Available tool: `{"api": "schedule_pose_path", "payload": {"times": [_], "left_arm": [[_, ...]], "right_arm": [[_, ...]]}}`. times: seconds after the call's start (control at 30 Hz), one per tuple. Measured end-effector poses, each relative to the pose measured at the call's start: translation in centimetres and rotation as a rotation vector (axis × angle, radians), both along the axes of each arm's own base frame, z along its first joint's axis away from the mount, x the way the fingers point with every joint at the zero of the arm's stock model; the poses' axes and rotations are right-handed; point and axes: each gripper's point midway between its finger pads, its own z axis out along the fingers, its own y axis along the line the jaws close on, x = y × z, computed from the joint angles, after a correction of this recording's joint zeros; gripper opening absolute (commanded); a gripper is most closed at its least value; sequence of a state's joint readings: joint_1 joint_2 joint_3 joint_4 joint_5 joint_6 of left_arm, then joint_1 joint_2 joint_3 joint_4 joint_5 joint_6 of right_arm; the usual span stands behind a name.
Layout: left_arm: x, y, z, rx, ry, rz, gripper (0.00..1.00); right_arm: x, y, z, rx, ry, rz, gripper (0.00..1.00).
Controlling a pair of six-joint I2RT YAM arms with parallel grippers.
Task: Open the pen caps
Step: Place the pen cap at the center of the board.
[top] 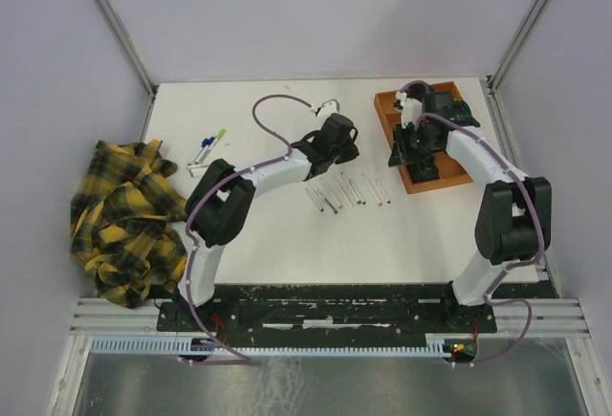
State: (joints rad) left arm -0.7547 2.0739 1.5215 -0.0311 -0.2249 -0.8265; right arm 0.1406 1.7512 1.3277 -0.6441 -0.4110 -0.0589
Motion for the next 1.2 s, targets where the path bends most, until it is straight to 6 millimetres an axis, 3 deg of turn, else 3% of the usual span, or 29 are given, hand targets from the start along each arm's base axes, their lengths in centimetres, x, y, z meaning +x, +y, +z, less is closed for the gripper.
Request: {"api": "schedule_pose_path", "payload": {"times": [0.13,0.3,0.43,0.6,0.8,1.03,1.2], "left_arm": [[1.1,-1.0,-0.7,0.056,0.012,0.027,0.03],[2.6,-2.5,-1.0,0.113,0.011,0.061,0.03],[3.5,-3.7,-1.9,0.152,0.018,0.074,0.03],[3.2,-4.0,-4.7,0.213,0.061,0.072,0.03],[3.0,-3.9,-7.4,0.266,0.102,0.066,0.14],[3.5,-4.1,-6.4,0.257,0.083,0.076,0.25],[4.0,-4.4,-6.1,0.255,0.065,0.079,0.27]], "right_arm": [[0.5,-1.9,3.5,0.039,-0.088,-0.039,0.31],[0.8,-3.5,5.3,0.067,-0.134,-0.078,0.31],[0.7,-3.9,5.2,0.082,-0.127,-0.084,0.31],[0.5,-3.9,5.0,0.092,-0.117,-0.090,0.31],[0.5,-3.9,5.1,0.101,-0.117,-0.089,0.31],[0.7,-4.0,5.2,0.107,-0.123,-0.095,0.31],[0.6,-4.0,4.9,0.109,-0.118,-0.095,0.31]]}}
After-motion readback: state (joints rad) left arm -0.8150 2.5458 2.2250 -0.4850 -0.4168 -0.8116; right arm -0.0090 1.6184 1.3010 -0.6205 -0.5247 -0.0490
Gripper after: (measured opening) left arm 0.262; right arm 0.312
